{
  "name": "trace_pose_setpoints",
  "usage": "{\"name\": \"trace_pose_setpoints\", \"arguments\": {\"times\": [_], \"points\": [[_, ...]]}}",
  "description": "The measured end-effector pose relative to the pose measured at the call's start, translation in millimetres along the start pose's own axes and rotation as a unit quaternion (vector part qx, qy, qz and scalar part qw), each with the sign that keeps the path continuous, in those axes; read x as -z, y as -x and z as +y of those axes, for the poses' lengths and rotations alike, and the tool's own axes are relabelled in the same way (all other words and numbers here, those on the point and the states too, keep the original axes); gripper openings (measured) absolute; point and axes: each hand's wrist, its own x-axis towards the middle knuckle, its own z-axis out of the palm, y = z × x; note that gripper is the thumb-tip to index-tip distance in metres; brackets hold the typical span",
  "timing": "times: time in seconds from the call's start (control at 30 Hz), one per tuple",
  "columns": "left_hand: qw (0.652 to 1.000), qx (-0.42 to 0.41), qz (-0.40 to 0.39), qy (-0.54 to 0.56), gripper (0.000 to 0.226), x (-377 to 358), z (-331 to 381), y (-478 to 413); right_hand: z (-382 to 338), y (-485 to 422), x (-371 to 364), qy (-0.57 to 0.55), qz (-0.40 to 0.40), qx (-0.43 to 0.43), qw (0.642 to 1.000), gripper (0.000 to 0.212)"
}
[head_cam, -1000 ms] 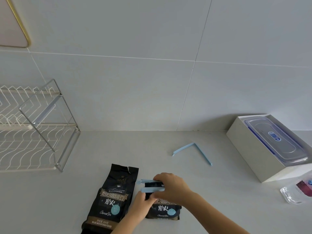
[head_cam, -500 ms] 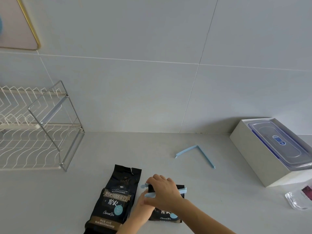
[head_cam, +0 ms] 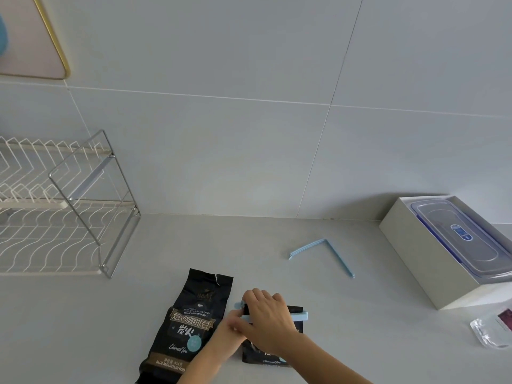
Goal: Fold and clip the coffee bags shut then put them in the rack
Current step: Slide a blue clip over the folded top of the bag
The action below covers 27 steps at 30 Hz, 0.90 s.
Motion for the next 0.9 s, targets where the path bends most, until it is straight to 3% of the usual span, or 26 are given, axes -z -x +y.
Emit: {"name": "trace_pose_setpoints", "arguments": {"times": [0.1, 0.33, 0.67, 0.9], "points": [[0.996, -0.023, 0.079, 0.022, 0.019, 15, -5, 10, 2, 3, -2, -0.004, 0.007, 0.013, 1.000, 0.052], [0.987, -0.037, 0.152, -0.016, 0.027, 17, -3, 19, 4, 2, 5, -0.048, 0.010, 0.021, 0.999, 0.040], [0.987, -0.032, 0.144, -0.063, 0.001, 40, -3, 35, 5, 3, 3, -0.093, 0.048, 0.015, 0.994, 0.036], [0.990, -0.020, 0.115, -0.079, 0.032, 40, 4, 38, 3, 5, 7, -0.099, 0.031, 0.041, 0.994, 0.040]]}}
